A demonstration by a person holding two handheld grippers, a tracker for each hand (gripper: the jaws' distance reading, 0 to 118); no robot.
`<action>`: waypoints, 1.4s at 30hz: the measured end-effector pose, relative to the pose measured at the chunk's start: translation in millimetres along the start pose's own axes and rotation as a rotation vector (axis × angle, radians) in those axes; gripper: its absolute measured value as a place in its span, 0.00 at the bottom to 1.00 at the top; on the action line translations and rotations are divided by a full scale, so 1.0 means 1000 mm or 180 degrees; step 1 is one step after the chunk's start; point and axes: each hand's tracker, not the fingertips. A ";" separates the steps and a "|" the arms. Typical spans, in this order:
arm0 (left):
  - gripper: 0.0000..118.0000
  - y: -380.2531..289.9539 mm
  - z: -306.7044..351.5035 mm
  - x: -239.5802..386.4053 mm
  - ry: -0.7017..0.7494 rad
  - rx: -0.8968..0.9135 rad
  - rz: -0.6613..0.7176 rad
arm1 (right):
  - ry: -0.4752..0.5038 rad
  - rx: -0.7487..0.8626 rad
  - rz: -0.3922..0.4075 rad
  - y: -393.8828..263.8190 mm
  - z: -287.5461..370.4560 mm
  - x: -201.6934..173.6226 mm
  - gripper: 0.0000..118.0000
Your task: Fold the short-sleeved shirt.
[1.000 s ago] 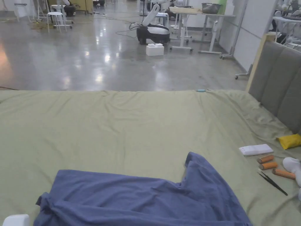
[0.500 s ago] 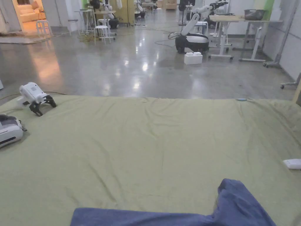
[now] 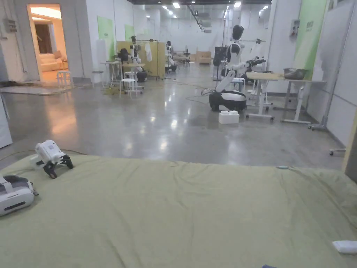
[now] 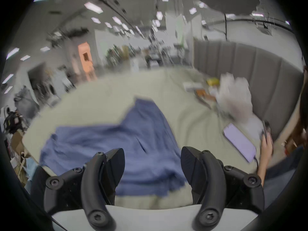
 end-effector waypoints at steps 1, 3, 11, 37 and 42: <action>0.74 0.018 0.015 0.016 -0.0037 0.0299 -0.0191 | 0.0032 0.0249 0.0003 0.015 0.012 -0.009 0.62; 0.75 0.041 0.037 0.039 0.0059 0.0750 -0.0533 | 0.0235 0.0580 0.0003 0.041 0.032 -0.022 0.62; 0.19 0.067 0.083 0.089 0.0178 0.1108 -0.0898 | 0.0464 0.1164 0.0277 0.086 0.083 -0.064 0.35; 0.55 -0.100 -0.305 -0.065 0.0437 -0.2270 0.0004 | 0.0240 -0.0031 -0.0185 0.021 0.009 -0.021 0.00; 0.42 -0.112 -0.313 -0.063 0.0450 -0.2379 -0.0177 | 0.0065 -0.0228 -0.0260 0.019 -0.006 -0.004 0.00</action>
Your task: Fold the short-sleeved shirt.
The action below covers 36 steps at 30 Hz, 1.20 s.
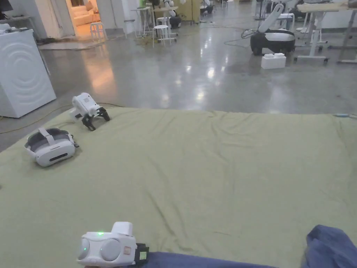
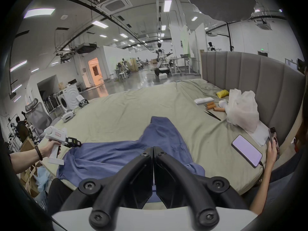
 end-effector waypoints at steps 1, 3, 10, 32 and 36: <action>0.34 0.001 0.003 0.003 0.0090 -0.0003 -0.0083 | 0.0015 -0.0043 -0.0020 0.001 -0.007 0.005 0.00; 0.18 0.000 0.007 0.008 0.0129 -0.0001 -0.0251 | 0.0030 -0.0114 -0.0048 0.012 -0.031 0.010 0.01; 0.11 -0.003 0.002 0.027 0.0259 -0.0076 -0.0538 | -0.0138 -0.1085 -0.0118 0.059 -0.212 0.056 0.74; 0.06 -0.126 0.181 -0.035 -0.0446 0.0472 -0.0066 | -0.0372 -0.0976 0.0039 -0.018 -0.045 0.061 0.00; 0.06 -0.170 0.158 -0.050 -0.0532 0.0172 -0.0074 | -0.0358 -0.1140 -0.0097 -0.059 -0.034 0.064 0.00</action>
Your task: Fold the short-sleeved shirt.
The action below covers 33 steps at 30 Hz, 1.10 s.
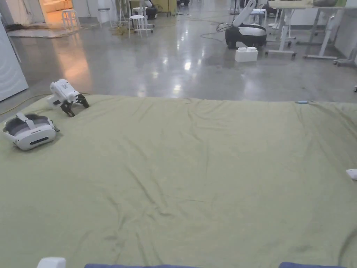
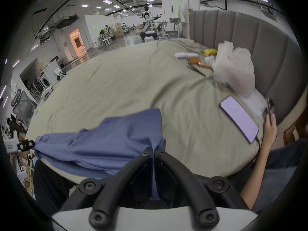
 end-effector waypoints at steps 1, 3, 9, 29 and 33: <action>0.11 -0.006 -0.005 -0.003 -0.0021 0.0020 0.0096 | -0.0016 -0.0032 0.0014 -0.003 -0.010 0.000 0.00; 0.45 -0.007 -0.014 -0.007 -0.0073 0.0159 0.0237 | -0.0090 -0.0005 0.0057 -0.012 -0.022 -0.005 0.17; 0.78 0.008 0.027 0.003 0.0449 0.0728 0.0066 | -0.0388 0.0127 0.0292 -0.007 -0.015 0.008 0.64; 0.00 0.031 0.253 0.175 0.0243 0.3259 -0.0655 | 0.0591 0.2762 0.0559 0.038 0.197 -0.104 0.00; 0.00 0.036 0.255 0.175 0.0305 0.3185 -0.0782 | 0.0639 0.2774 0.0599 0.039 0.196 -0.111 0.00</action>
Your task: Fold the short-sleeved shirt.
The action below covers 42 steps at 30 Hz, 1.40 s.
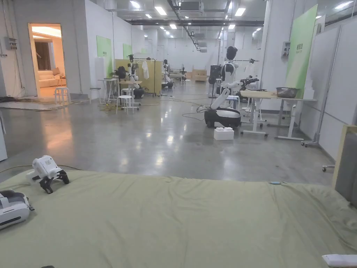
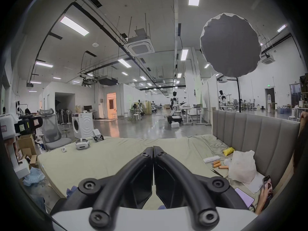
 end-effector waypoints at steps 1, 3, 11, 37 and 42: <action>0.00 0.000 0.000 -0.001 0.0005 0.0000 0.0006 | 0.0001 -0.0007 0.0009 0.000 -0.001 0.000 0.00; 0.00 0.000 -0.003 -0.004 -0.0029 -0.0031 0.0052 | 0.0013 -0.0021 0.0000 -0.001 -0.002 0.000 0.00; 0.04 -0.033 -0.034 -0.039 0.0038 -0.0783 0.0556 | 0.0112 -0.0072 -0.0170 -0.018 -0.006 0.002 0.00; 0.07 -0.356 -0.102 -0.154 0.0051 -0.2017 0.4269 | 0.0181 -0.0783 -0.0716 -0.070 -0.010 0.013 0.00; 0.05 -0.286 -0.097 -0.191 0.0296 -0.1969 0.3444 | 0.0144 -0.0837 -0.0789 -0.076 -0.011 0.018 0.00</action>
